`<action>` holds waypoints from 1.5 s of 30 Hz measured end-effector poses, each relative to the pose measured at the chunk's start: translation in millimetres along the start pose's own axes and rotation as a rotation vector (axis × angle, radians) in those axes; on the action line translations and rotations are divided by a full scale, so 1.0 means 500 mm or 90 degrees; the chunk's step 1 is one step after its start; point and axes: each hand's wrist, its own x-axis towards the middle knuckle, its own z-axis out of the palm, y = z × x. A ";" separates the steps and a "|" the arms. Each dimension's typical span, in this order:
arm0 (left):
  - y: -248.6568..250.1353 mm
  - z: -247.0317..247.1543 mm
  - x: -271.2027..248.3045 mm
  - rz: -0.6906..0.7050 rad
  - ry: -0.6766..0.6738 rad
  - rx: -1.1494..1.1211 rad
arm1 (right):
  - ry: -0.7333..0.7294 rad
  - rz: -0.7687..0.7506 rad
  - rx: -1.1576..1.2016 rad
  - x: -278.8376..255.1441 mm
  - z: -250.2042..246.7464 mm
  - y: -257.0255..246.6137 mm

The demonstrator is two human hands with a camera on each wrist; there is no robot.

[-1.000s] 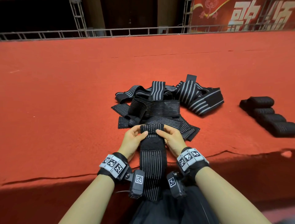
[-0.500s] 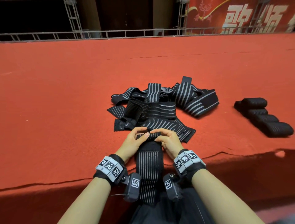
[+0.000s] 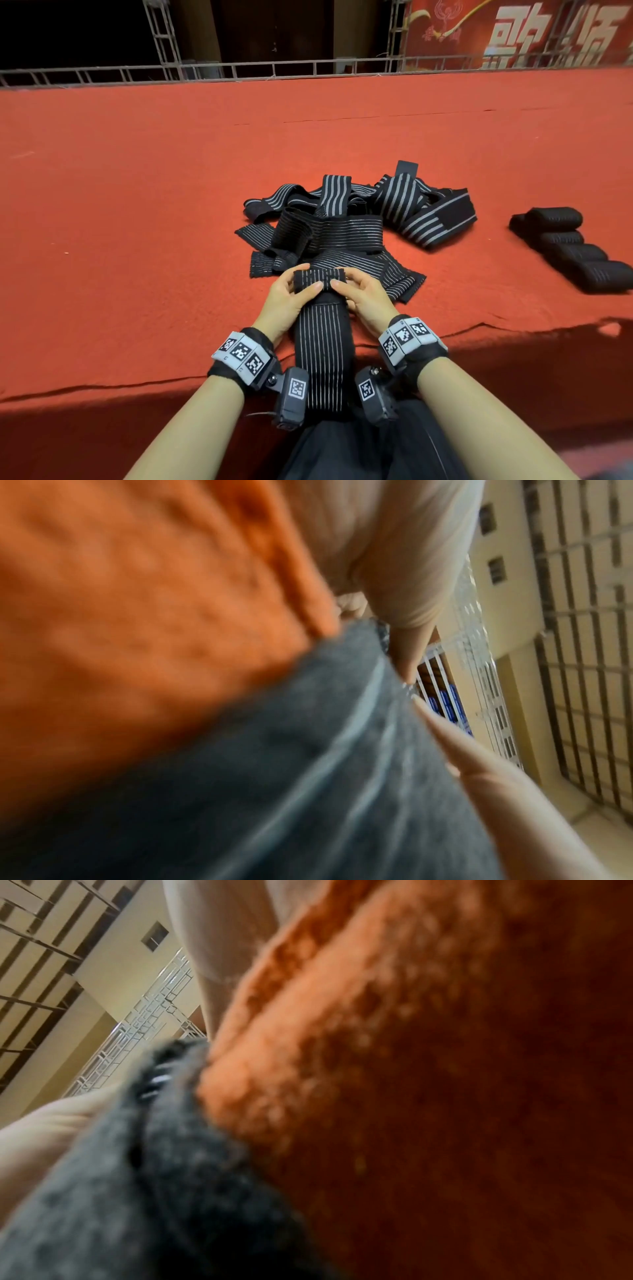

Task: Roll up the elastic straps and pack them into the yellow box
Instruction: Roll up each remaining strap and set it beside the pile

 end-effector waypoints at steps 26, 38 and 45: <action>0.007 0.003 0.001 -0.037 0.022 -0.083 | 0.021 -0.007 -0.004 0.004 0.008 0.004; 0.002 0.022 -0.001 0.005 -0.018 0.159 | 0.013 -0.116 -0.168 -0.004 0.005 0.012; 0.009 0.018 0.000 0.008 -0.020 0.156 | -0.001 -0.063 -0.282 0.001 0.009 0.011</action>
